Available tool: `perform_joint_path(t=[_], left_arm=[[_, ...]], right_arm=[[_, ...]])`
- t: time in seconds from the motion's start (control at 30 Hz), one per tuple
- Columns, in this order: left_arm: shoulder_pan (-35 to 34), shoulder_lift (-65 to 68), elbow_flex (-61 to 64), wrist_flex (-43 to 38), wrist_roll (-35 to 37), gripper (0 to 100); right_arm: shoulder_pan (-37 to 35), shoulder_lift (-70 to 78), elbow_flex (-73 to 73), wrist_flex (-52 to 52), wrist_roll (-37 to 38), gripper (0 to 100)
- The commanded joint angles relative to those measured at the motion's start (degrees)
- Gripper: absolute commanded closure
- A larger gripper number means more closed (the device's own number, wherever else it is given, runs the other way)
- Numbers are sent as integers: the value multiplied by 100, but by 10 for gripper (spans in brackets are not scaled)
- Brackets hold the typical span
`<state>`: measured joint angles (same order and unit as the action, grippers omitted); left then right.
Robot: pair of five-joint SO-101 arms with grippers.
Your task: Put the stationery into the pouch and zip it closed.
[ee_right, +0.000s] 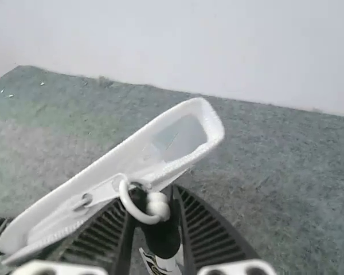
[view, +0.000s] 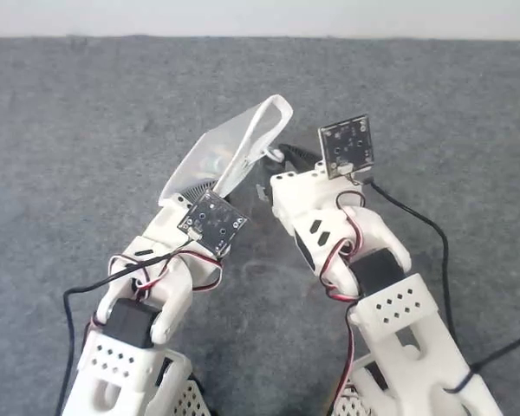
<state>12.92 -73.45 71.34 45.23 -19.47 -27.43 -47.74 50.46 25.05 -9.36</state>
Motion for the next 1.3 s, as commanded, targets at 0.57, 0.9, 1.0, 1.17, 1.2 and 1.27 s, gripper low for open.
perform_joint_path(t=[0.57,0.9,1.0,1.17,1.2,1.27], left_arm=[[-18,-35,-22,26,70,991],[-18,-35,-22,26,70,991],[-18,-35,-22,26,70,991],[-18,-35,-22,26,70,991],[-18,-35,-22,26,70,991],[-18,-35,-22,26,70,991]], right_arm=[[673,541,-721,-532,-53,993],[857,796,-800,-743,-53,993],[989,963,-888,-804,-53,993],[1015,1305,-1046,-804,-53,993],[1015,1367,-1081,-804,-53,993],[1024,1455,-1125,-804,-53,993]])
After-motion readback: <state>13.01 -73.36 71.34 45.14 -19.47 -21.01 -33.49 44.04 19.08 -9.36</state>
